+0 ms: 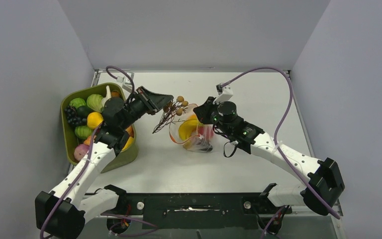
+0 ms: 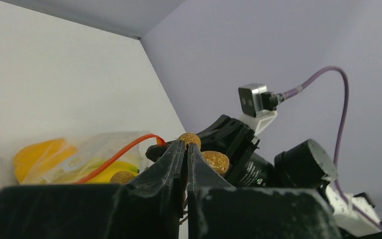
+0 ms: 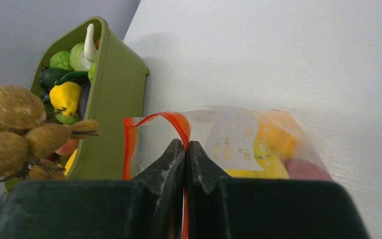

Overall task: Place the food in the zip-top bag and seal the zipper
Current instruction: Place the fake fruit in the zipper food storage bag.

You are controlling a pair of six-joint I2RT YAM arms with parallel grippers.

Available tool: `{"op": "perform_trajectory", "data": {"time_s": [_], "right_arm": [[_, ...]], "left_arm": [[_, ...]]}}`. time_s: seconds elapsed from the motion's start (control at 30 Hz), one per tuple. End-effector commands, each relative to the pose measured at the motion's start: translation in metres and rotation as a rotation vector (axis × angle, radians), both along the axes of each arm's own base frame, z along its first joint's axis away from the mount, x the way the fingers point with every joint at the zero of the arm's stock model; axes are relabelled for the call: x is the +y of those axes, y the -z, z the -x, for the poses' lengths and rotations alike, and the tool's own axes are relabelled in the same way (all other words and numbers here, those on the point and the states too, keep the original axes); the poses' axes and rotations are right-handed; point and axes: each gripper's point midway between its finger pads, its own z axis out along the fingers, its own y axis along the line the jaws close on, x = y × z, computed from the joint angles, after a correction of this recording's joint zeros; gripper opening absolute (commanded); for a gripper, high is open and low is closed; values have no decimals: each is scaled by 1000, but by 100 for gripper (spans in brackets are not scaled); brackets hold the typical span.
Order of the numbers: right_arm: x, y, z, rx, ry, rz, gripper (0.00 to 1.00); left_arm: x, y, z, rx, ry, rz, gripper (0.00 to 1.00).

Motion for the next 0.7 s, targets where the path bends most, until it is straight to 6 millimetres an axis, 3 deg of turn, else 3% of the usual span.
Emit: {"op": "perform_trajectory", "data": {"time_s": [0.0,0.23,0.43,0.67], "right_arm": [[13,-48,4,-129,-101,-64,0],[10,-39,18,-115,-160,-12,0],[13,-40,20,-116,-183,-17,0],[19,-43,21,-117,-211,-27,0]], "left_arm": [[-9,-1,26,-303,134,-201,0],[-13,15,58,-521,288,-385,0],[-15,27,54,-520,314,-446,0],[-32,43,68,-648,445,-462,0]]}}
